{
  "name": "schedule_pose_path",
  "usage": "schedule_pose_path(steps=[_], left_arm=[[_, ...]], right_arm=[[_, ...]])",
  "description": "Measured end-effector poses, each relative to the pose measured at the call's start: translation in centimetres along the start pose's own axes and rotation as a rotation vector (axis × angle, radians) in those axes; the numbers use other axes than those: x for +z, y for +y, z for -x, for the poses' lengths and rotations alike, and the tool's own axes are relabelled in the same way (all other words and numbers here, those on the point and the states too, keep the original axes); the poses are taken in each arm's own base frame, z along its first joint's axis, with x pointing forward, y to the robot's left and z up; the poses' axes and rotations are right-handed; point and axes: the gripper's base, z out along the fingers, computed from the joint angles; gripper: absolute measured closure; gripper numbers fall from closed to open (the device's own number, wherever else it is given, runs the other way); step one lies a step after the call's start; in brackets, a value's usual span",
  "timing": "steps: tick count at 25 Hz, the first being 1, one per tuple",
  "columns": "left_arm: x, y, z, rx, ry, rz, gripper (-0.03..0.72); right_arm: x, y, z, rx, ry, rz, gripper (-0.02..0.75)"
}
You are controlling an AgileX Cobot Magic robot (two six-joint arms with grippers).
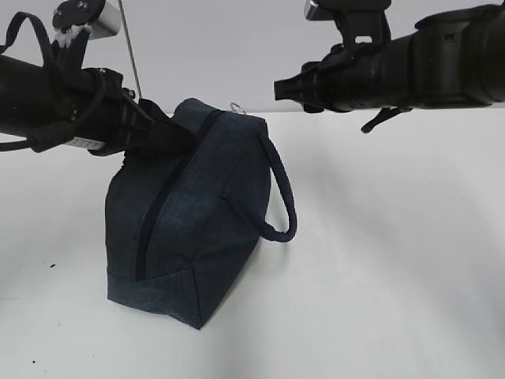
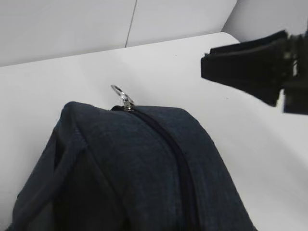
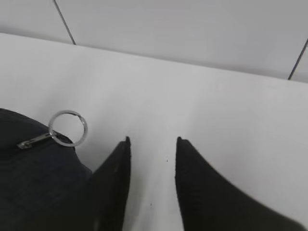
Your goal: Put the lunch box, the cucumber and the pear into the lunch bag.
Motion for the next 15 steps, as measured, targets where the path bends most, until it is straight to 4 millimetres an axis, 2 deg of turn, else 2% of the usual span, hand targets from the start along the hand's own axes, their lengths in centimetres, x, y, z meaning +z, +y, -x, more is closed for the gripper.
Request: schedule_pose_path(steps=[3, 7, 11, 15], left_arm=[[-0.2, 0.3, -0.2, 0.021, 0.031, -0.003, 0.356], [-1.7, 0.7, -0.4, 0.072, 0.084, 0.033, 0.325], [-5.7, 0.7, 0.7, 0.11, 0.033, 0.111, 0.32], [-10.0, -0.4, 1.7, 0.115, -0.062, 0.178, 0.319]], right_arm=[[-1.6, 0.2, 1.4, -0.031, -0.05, 0.009, 0.405], [-4.3, 0.2, 2.5, -0.081, -0.101, 0.013, 0.39], [-7.4, 0.1, 2.5, -0.093, -0.131, 0.014, 0.387], [-9.5, -0.1, 1.3, -0.097, -0.127, 0.014, 0.386]])
